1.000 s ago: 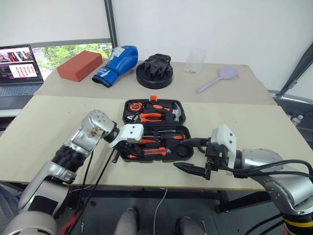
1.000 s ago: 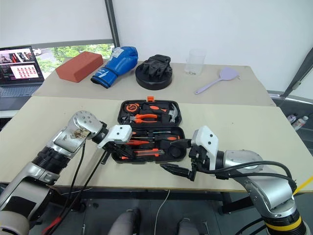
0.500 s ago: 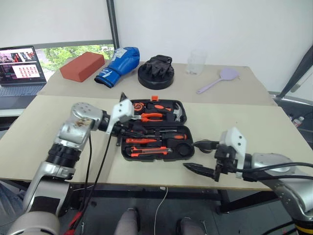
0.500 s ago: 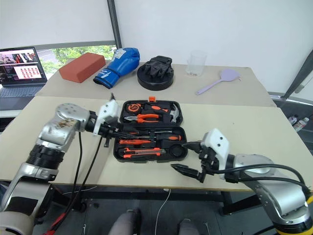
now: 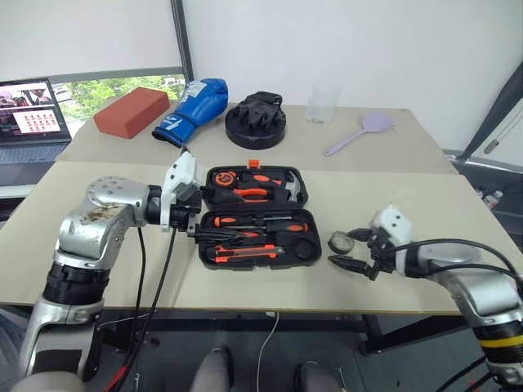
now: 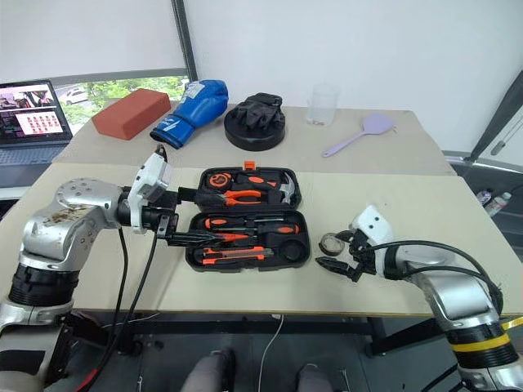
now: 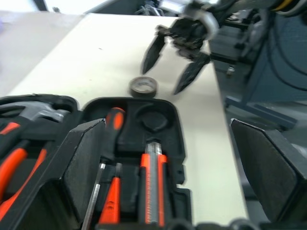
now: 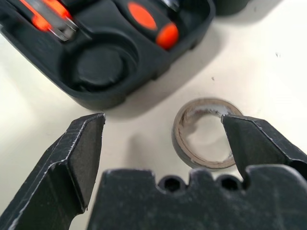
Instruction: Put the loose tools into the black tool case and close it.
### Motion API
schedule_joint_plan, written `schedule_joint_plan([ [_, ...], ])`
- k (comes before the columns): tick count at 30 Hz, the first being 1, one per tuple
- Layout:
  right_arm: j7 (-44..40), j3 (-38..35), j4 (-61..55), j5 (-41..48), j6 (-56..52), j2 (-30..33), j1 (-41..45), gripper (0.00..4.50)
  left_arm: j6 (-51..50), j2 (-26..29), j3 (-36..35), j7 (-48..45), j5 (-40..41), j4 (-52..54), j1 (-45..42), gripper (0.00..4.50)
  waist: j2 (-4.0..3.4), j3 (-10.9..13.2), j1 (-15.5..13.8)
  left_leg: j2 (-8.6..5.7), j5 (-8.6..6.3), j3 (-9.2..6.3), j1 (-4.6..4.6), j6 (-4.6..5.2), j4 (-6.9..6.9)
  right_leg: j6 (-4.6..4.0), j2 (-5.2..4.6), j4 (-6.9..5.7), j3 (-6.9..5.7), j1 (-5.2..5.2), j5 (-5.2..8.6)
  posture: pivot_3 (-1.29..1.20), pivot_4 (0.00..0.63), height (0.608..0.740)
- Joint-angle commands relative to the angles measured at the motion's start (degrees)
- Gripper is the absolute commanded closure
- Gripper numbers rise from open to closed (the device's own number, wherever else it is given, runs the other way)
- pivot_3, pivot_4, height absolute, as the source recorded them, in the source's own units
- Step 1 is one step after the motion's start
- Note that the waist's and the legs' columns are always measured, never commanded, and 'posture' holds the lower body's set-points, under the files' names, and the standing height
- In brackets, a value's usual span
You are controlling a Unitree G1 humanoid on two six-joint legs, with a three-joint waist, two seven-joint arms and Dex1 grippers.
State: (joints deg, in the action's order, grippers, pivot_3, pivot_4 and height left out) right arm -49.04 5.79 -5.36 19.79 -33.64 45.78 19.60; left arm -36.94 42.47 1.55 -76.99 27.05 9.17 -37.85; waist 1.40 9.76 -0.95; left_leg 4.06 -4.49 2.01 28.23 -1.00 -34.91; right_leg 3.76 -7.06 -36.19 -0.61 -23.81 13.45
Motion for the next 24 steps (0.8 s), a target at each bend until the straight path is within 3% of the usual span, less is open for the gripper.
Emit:
schedule_joint_plan([
  [1,0.34,1.92,3.92,-3.83,1.35,-1.14,2.25,0.49,1.0,1.1,0.43,0.94,0.36,3.2,0.69,0.0,0.0,0.0,0.05,0.0,0.0,0.0,-0.01,0.0,0.02,0.0,0.0,0.0,-0.01,0.02,0.0,0.0,0.15,0.735],
  [6,-1.15,-1.05,3.18,-0.47,-0.78,-3.56,4.26,2.0,0.96,2.28,0.54,0.99,1.04,4.14,1.8,0.0,0.0,0.0,0.13,0.0,-0.07,0.0,-0.01,-0.11,0.01,-0.03,0.0,0.01,-0.01,0.0,0.03,0.0,0.15,0.735],
  [8,-2.56,-1.73,1.61,0.18,-0.73,-2.95,4.39,2.65,1.33,2.99,0.92,0.21,1.05,4.25,2.23,0.0,0.0,0.0,0.12,0.0,-0.06,0.01,0.0,-0.11,0.01,-0.03,0.0,-0.01,0.0,0.0,0.02,0.0,0.15,0.735],
  [10,-3.82,-2.41,-0.66,1.29,-1.82,-1.86,4.74,3.6,1.4,3.88,1.52,-0.68,1.04,4.3,2.47,0.0,0.0,0.0,0.11,0.0,-0.1,0.01,0.01,-0.16,0.02,-0.03,0.0,0.0,0.0,-0.03,0.02,0.0,0.15,0.735],
  [11,-4.48,-2.88,-1.98,2.17,-2.69,-1.34,5.04,3.66,1.71,4.2,1.81,-1.02,0.88,4.26,2.54,0.0,0.0,0.0,0.1,0.0,-0.13,0.01,0.0,-0.22,0.02,-0.03,0.0,0.0,0.0,-0.04,0.02,0.0,0.15,0.735],
  [13,-6.73,-4.23,-6.04,5.67,-5.22,-0.44,5.53,4.39,2.34,4.54,2.29,-1.54,0.64,4.17,2.68,0.0,0.0,0.0,0.12,0.0,-0.24,0.02,0.01,-0.38,0.02,-0.04,0.0,0.0,0.01,-0.08,0.03,0.0,0.15,0.735],
  [16,-9.44,-3.57,-13.24,9.55,-8.34,0.96,5.12,4.45,3.14,4.89,3.13,-2.53,0.56,4.05,2.84,0.0,0.0,0.0,0.14,0.01,-0.24,0.02,0.0,-0.38,0.06,-0.05,0.0,-0.01,0.0,-0.09,0.03,0.0,0.15,0.735],
  [21,-6.52,3.09,-14.73,-0.43,-1.71,1.76,5.06,4.45,5.01,4.76,4.42,-2.79,-0.34,3.06,2.82,0.0,0.0,0.0,0.09,0.01,-0.25,0.02,-0.01,-0.4,0.05,-0.21,0.0,0.02,0.0,-0.23,0.17,0.0,0.15,0.735],
  [24,-5.52,1.91,-11.86,-1.32,-1.98,1.71,5.46,4.45,5.31,4.83,4.64,-2.57,-0.15,3.07,2.73,0.0,0.0,0.0,-0.12,0.01,-0.26,0.04,0.0,-0.42,-0.01,-0.21,-0.01,0.03,0.0,-0.27,0.16,0.0,0.15,0.735],
])
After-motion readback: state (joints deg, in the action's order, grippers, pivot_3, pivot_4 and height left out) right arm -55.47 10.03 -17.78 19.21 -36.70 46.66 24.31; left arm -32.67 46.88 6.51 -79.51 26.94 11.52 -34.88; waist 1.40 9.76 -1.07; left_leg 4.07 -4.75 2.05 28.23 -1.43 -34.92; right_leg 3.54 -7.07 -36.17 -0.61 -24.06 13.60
